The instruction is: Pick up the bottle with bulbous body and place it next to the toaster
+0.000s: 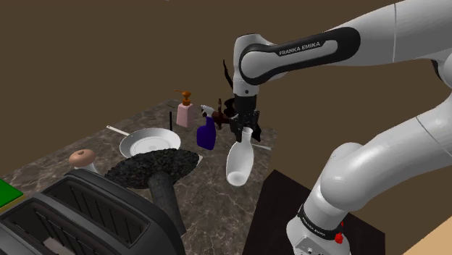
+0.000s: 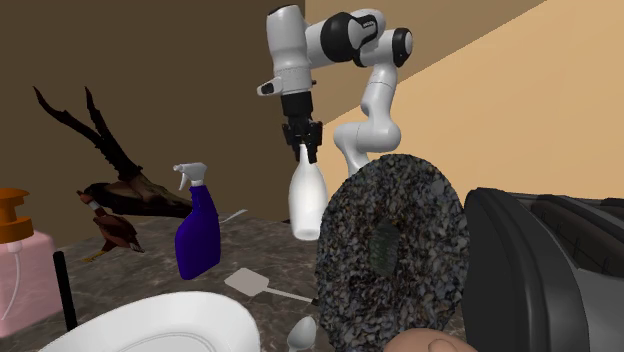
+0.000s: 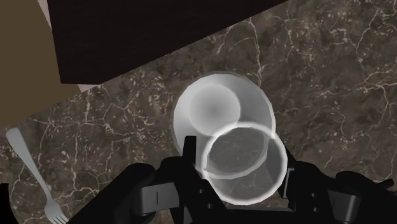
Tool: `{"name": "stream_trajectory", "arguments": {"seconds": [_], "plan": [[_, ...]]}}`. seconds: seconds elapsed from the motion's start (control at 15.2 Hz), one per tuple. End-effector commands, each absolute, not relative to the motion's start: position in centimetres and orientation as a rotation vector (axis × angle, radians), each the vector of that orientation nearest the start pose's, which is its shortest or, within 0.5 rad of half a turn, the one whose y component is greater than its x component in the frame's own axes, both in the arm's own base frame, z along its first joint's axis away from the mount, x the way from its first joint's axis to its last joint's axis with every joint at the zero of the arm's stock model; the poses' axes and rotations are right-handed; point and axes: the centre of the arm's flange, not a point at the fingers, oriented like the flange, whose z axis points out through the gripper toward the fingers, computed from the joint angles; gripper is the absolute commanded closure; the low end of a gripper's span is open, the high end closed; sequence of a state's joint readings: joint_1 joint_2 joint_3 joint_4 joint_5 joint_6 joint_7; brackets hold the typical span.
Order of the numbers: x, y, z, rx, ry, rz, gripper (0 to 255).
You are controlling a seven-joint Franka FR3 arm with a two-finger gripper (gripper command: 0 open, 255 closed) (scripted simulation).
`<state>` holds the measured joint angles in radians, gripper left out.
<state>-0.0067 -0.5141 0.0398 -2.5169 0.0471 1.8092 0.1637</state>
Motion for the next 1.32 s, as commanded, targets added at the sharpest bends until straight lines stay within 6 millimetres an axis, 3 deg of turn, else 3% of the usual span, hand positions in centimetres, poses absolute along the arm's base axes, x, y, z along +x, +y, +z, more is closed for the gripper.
{"name": "stream_trajectory", "arguments": {"seconds": [0.0,1.25], "plan": [[36.4,1.6,45.1,-3.111,0.239,0.306,255],[36.4,1.6,55.1,-3.111,0.239,0.306,255]]}}
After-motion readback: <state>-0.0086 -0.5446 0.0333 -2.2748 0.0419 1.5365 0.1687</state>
